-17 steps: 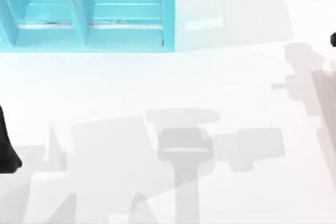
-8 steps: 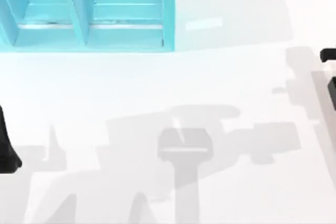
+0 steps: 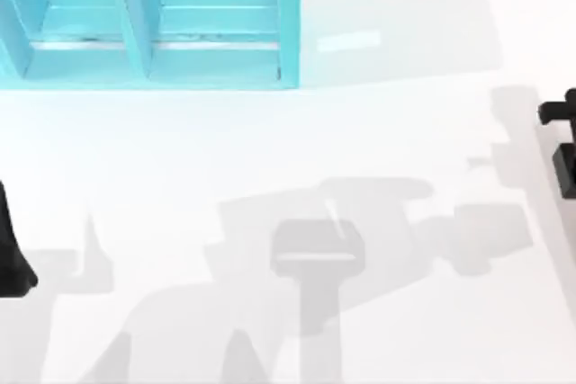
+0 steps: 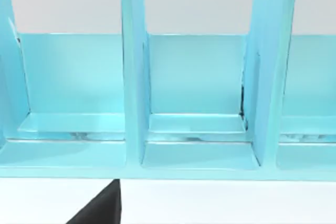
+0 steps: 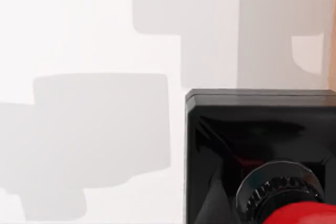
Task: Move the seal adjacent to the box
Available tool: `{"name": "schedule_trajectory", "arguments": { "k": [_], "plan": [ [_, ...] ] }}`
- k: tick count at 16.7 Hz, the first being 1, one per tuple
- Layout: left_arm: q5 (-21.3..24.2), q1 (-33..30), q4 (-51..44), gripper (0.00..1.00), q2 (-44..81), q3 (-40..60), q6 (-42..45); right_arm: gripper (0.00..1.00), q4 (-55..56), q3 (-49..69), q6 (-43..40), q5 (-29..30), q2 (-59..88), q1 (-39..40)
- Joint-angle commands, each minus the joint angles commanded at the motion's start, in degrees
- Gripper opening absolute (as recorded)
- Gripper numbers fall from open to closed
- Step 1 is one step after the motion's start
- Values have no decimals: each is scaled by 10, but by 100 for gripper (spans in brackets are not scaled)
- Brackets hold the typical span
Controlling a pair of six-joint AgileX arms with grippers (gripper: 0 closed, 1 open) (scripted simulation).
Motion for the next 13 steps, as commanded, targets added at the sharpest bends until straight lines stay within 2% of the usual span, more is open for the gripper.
{"name": "schedule_trajectory", "arguments": {
  "k": [13],
  "plan": [
    [0,0,0,100,0,0,0,98,0,0,0,0,0,0]
  ]
}}
